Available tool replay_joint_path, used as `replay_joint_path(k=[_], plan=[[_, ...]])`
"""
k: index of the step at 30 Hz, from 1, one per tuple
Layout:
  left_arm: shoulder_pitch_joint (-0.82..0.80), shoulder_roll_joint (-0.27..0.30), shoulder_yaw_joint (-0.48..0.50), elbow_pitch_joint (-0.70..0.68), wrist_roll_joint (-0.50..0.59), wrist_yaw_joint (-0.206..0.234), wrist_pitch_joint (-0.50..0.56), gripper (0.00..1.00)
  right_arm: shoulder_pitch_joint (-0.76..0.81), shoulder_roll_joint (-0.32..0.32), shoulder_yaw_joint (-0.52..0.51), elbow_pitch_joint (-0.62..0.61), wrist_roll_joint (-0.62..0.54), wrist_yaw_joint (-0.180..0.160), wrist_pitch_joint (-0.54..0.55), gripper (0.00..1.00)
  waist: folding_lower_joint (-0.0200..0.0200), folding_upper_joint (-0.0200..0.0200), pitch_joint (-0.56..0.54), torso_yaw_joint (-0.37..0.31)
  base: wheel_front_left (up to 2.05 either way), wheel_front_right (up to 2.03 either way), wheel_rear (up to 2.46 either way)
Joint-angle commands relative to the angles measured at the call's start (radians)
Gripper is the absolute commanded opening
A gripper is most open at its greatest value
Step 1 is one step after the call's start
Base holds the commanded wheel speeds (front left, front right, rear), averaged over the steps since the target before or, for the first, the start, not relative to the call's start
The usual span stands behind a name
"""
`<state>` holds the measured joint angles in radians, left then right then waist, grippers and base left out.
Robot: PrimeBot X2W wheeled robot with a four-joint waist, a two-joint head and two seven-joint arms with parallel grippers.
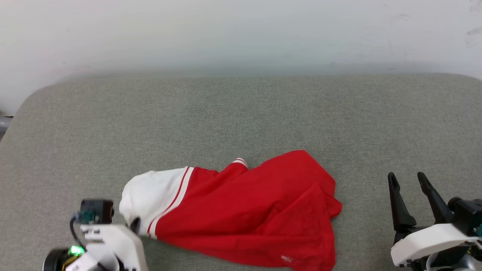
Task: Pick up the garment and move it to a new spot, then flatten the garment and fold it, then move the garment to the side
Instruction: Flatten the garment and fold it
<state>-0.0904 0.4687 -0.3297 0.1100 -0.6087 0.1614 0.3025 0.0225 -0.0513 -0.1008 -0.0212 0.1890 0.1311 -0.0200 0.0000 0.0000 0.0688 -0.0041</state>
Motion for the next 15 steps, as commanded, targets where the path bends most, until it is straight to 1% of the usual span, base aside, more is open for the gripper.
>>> replay_joint_path(k=[1, 4, 8, 9, 10, 11, 15], plan=[[0.036, -0.005, 0.01, 0.011, -0.015, 0.009, -0.015, 0.0, -0.001, 0.002, -0.001, -0.003, 0.0, -0.001, 0.0, 1.0, 0.0, 0.0, -0.001, 0.001, 0.0, 0.0, 0.0], [0.108, -0.029, 0.029, 0.047, -0.049, 0.02, -0.041, 0.0, 0.004, 0.002, -0.002, -0.006, -0.006, -0.001, 0.003, 1.0, 0.0, 0.0, -0.006, -0.002, 0.0, 0.0, 0.0], [0.154, -0.055, 0.036, 0.089, -0.076, 0.011, -0.082, 0.0, 0.017, 0.002, -0.012, -0.012, -0.014, -0.001, 0.011, 1.0, 0.0, 0.0, -0.015, -0.005, 0.0, 0.0, 0.0], [0.157, -0.062, 0.034, 0.095, -0.078, 0.008, -0.091, 0.07, 0.018, 0.002, -0.015, -0.016, -0.014, -0.001, 0.014, 1.0, 0.0, 0.0, -0.017, -0.006, 0.0, 0.0, 0.0], [0.159, -0.069, 0.031, 0.099, -0.083, 0.004, -0.098, 0.59, 0.019, 0.002, -0.018, -0.018, -0.015, -0.001, 0.017, 1.0, 0.0, 0.0, -0.02, -0.005, 0.0, 0.0, 0.0], [0.154, -0.074, 0.026, 0.101, -0.078, -0.004, -0.106, 1.0, 0.02, 0.002, -0.022, -0.021, -0.016, -0.001, 0.019, 1.0, 0.0, 0.0, -0.024, -0.005, 0.0, 0.0, 0.0], [0.122, -0.082, 0.017, 0.095, -0.044, -0.012, -0.173, 1.0, 0.028, 0.002, -0.034, -0.027, -0.026, -0.001, 0.034, 1.0, 0.0, 0.0, -0.045, -0.005, 0.0, 0.0, 0.0]])
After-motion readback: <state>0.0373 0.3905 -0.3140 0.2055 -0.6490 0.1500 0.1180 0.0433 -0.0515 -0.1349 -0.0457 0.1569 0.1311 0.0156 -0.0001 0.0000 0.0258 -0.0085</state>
